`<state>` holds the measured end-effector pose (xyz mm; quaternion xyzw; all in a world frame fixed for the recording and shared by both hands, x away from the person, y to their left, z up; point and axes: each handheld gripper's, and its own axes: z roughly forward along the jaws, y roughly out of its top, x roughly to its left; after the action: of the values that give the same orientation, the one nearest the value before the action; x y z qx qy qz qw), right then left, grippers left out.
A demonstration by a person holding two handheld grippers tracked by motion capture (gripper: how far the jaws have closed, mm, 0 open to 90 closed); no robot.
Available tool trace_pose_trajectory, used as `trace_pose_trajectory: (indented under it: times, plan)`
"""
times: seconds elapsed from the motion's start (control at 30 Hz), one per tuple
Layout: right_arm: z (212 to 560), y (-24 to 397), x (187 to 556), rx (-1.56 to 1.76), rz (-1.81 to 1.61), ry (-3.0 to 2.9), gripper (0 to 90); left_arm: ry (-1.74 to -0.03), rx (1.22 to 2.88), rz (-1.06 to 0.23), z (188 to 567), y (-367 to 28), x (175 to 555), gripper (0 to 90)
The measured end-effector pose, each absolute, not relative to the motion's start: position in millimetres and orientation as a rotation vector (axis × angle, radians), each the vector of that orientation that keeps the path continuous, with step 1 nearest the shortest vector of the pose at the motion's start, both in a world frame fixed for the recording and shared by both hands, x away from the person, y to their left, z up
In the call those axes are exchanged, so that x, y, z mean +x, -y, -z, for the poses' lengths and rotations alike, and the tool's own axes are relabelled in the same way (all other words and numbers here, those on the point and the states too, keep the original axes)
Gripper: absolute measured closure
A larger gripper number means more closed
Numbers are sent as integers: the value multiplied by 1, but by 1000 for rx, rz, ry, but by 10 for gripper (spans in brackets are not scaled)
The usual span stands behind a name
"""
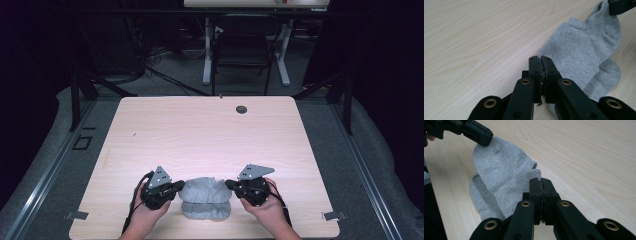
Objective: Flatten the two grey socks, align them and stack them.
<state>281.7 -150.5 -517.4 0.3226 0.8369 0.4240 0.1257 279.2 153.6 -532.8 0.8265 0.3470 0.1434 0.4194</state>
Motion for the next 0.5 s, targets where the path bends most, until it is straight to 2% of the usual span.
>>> trace_pose_trajectory:
  times: [0.5]
  plan:
    - [524, 150, 258, 914, -1225, -2488, 885, -864, 2070, -322, 536, -155, 258, 878]
